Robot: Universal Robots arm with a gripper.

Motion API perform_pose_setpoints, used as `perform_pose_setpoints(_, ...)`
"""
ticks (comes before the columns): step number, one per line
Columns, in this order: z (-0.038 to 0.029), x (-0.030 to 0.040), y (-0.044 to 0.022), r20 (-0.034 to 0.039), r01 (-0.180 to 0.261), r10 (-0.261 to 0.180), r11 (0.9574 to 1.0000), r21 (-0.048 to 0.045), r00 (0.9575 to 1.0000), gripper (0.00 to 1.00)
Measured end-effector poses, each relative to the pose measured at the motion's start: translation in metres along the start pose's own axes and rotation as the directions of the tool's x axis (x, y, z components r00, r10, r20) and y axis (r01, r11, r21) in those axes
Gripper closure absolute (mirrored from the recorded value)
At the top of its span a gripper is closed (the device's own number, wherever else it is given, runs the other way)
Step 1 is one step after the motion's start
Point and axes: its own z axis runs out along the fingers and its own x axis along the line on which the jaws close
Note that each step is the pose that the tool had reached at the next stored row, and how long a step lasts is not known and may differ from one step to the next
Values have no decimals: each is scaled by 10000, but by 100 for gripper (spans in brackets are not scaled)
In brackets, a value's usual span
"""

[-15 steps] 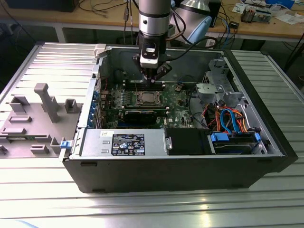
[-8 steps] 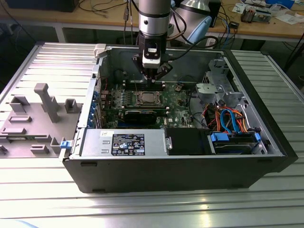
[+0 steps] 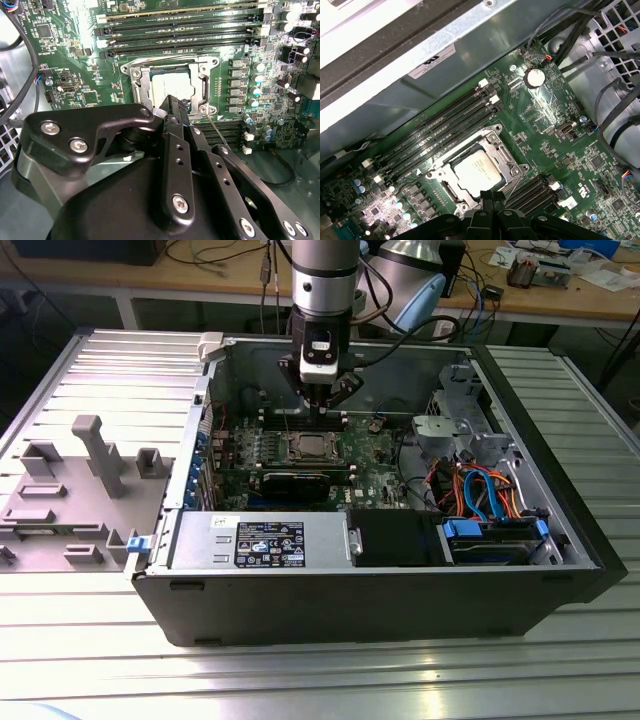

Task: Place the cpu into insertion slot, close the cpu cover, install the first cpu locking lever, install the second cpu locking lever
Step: 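Install the first cpu locking lever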

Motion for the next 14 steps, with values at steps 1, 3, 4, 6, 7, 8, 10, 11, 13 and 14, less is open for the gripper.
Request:
perform_pose_setpoints(1,0,0,0,0,16,-16,10000,-1,10000,89)
perform_pose_setpoints(3,0,0,0,5,174,-174,9998,-10,9998,89)
perform_pose_setpoints(4,0,0,0,8,284,-284,9996,-14,9996,89)
perform_pose_setpoints(6,0,0,0,25,846,-846,9964,-43,9964,89)
perform_pose_setpoints(7,0,0,0,34,1111,-1111,9938,-55,9938,89)
perform_pose_setpoints(8,0,0,0,40,1284,-1284,9917,-64,9917,89)
perform_pose_setpoints(10,0,0,0,54,1693,-1693,9855,-83,9856,89)
perform_pose_setpoints(11,0,0,0,63,1912,-1912,9815,-93,9815,89)
perform_pose_setpoints(13,1,1,0,78,2318,-2317,9727,-112,9727,89)
perform_pose_setpoints(14,1,2,-1,81,2376,-2375,9713,-114,9714,89)
